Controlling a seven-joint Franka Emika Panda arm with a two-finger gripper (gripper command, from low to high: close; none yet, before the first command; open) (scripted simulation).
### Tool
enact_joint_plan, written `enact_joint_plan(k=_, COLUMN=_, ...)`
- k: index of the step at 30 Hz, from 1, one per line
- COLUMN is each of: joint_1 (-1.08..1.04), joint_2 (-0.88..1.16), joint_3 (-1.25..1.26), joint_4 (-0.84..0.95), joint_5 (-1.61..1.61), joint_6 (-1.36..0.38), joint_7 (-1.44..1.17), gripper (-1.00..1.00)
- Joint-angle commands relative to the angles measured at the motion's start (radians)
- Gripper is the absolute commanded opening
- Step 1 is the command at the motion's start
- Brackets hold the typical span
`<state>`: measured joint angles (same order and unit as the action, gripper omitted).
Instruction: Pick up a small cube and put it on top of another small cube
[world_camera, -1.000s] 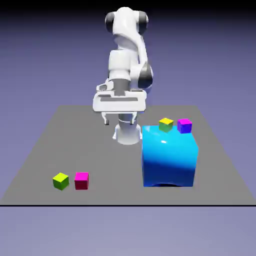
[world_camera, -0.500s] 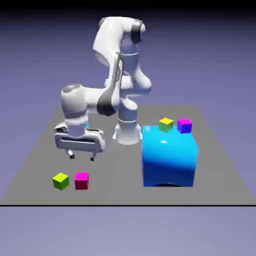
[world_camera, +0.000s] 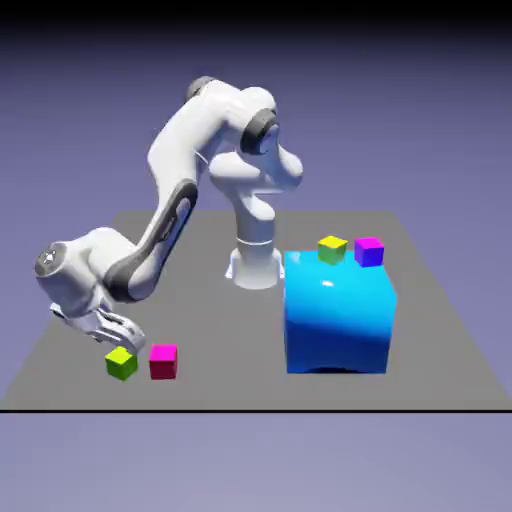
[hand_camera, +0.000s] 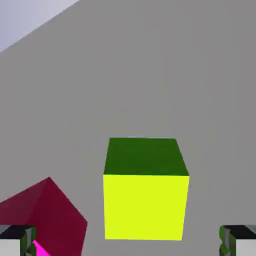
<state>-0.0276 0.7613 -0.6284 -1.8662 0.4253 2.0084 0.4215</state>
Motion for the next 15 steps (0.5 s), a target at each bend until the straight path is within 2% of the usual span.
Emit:
enact_joint_plan(k=1, joint_1=-0.006, joint_2=0.027, joint_3=0.017, joint_4=-0.020, joint_5=0.020, joint_6=0.044, joint_7=-0.011, gripper=0.00)
enact_joint_plan(k=2, joint_1=-0.008, joint_2=0.035, joint_3=0.022, joint_4=-0.026, joint_5=0.026, joint_6=0.057, joint_7=-0.014, gripper=0.00)
enact_joint_plan(k=3, joint_1=-0.008, joint_2=0.035, joint_3=0.022, joint_4=-0.026, joint_5=0.026, joint_6=0.057, joint_7=-0.014, gripper=-1.00)
enact_joint_plan(k=7, joint_1=0.011, joint_2=-0.045, joint_3=-0.029, joint_4=0.033, joint_5=-0.034, joint_6=-0.074, joint_7=0.019, gripper=-1.00)
enact_joint_plan(k=9, joint_1=0.035, joint_2=-0.117, joint_3=-0.033, joint_4=0.069, joint_5=-0.048, joint_6=-0.086, joint_7=0.063, gripper=-1.00)
enact_joint_plan(k=15, joint_1=0.162, joint_2=-0.334, joint_3=0.151, joint_4=-0.035, joint_5=-0.180, joint_6=-0.105, joint_7=-0.064, gripper=-1.00)
